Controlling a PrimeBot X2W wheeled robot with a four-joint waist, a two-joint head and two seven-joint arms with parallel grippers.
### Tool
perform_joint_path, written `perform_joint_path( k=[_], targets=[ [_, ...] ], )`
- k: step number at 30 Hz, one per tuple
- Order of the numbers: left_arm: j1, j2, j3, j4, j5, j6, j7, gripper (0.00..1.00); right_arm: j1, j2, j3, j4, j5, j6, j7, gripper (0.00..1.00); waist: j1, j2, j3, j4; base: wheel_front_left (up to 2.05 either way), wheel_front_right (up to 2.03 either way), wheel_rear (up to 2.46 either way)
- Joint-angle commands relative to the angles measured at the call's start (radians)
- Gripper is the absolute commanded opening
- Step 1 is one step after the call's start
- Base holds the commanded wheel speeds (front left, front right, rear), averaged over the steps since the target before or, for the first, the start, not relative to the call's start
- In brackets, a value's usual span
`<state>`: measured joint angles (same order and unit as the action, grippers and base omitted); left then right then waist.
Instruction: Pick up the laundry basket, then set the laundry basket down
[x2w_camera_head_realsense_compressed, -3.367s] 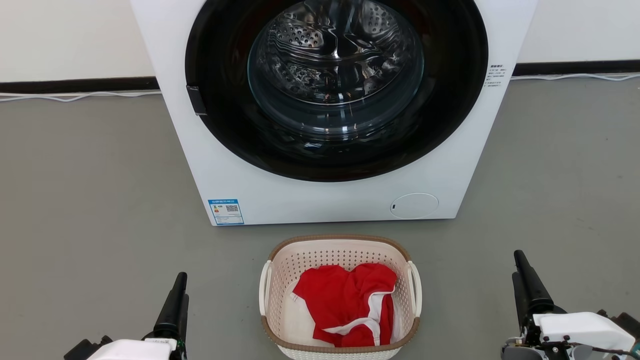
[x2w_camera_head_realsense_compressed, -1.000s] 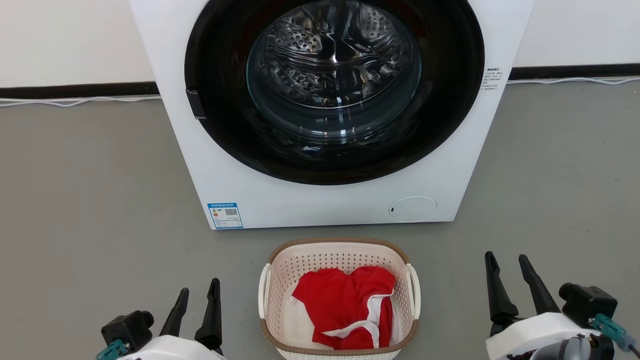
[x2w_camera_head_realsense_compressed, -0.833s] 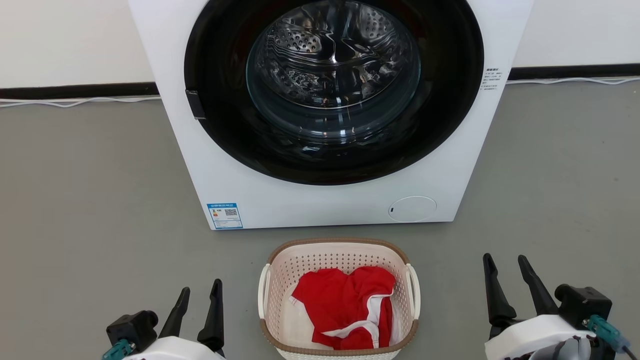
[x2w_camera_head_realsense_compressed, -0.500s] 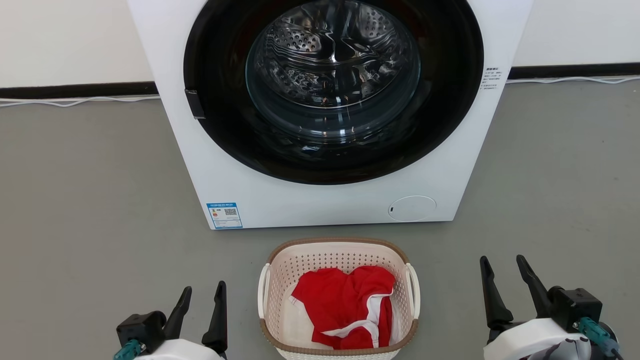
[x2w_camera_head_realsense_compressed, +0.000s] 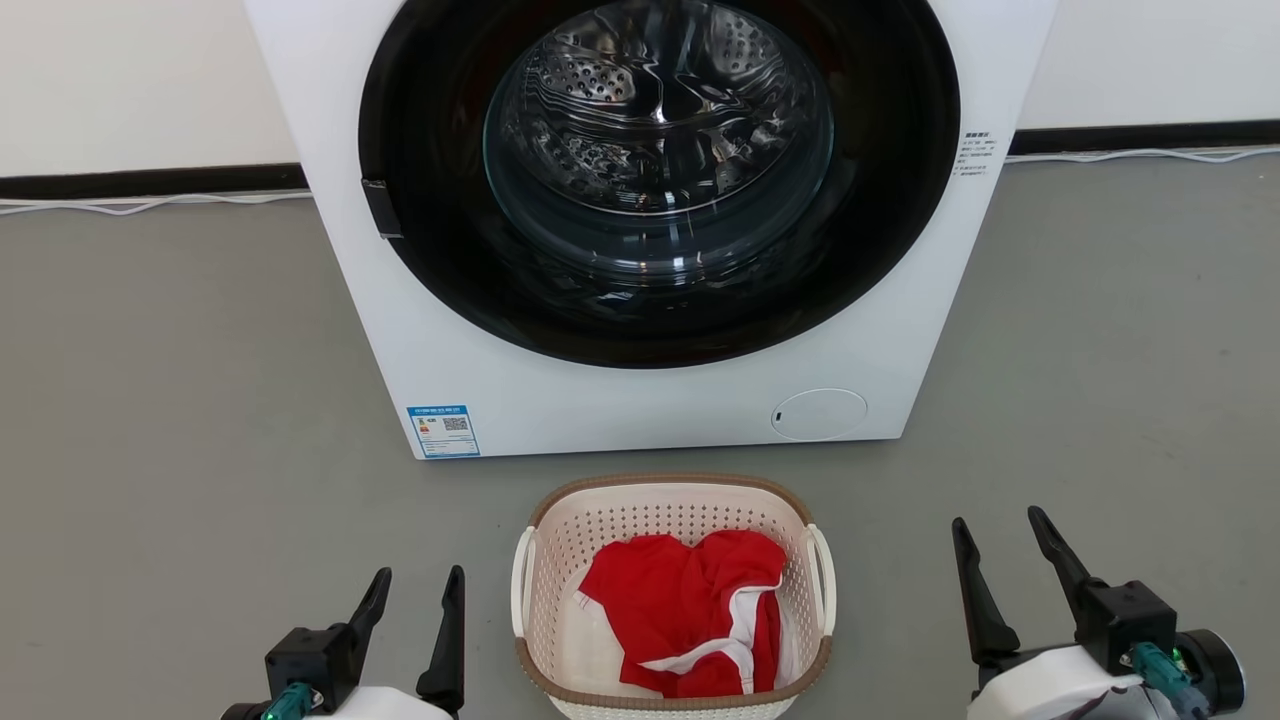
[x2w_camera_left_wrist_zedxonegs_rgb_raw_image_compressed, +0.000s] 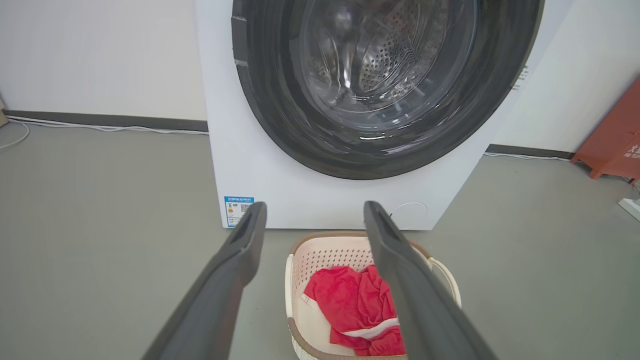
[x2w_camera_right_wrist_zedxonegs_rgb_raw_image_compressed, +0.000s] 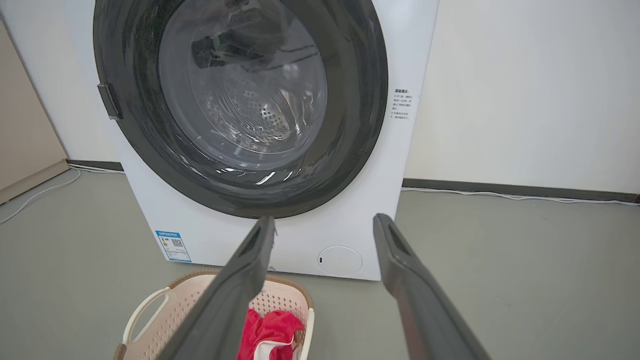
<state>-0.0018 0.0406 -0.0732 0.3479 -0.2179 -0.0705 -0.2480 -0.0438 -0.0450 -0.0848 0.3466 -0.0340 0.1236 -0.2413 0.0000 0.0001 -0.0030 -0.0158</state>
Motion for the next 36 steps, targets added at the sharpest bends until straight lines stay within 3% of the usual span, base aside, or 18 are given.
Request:
perform_joint_path(
  k=[1, 26, 36],
  targets=[
    [-0.02, 0.01, 0.024, -0.02, 0.021, 0.008, -0.014, 1.0, -0.021, -0.005, 0.026, -0.017, -0.023, 0.007, -0.02, 1.0, 0.0, -0.0001, 0.0, 0.0, 0.0, 0.0, 0.0],
    [-0.023, 0.01, 0.023, -0.016, 0.009, 0.011, -0.014, 1.0, -0.024, -0.005, 0.03, -0.007, -0.002, 0.007, -0.02, 1.0, 0.0, -0.0001, 0.017, -0.001, 0.0, 0.0, 0.0],
    [-0.107, 0.01, 0.037, 0.005, -0.005, 0.007, -0.014, 1.0, -0.118, -0.005, 0.019, 0.035, 0.034, 0.007, -0.02, 1.0, 0.0, -0.0001, 0.148, -0.001, 0.0, 0.0, 0.0]
  ],
)
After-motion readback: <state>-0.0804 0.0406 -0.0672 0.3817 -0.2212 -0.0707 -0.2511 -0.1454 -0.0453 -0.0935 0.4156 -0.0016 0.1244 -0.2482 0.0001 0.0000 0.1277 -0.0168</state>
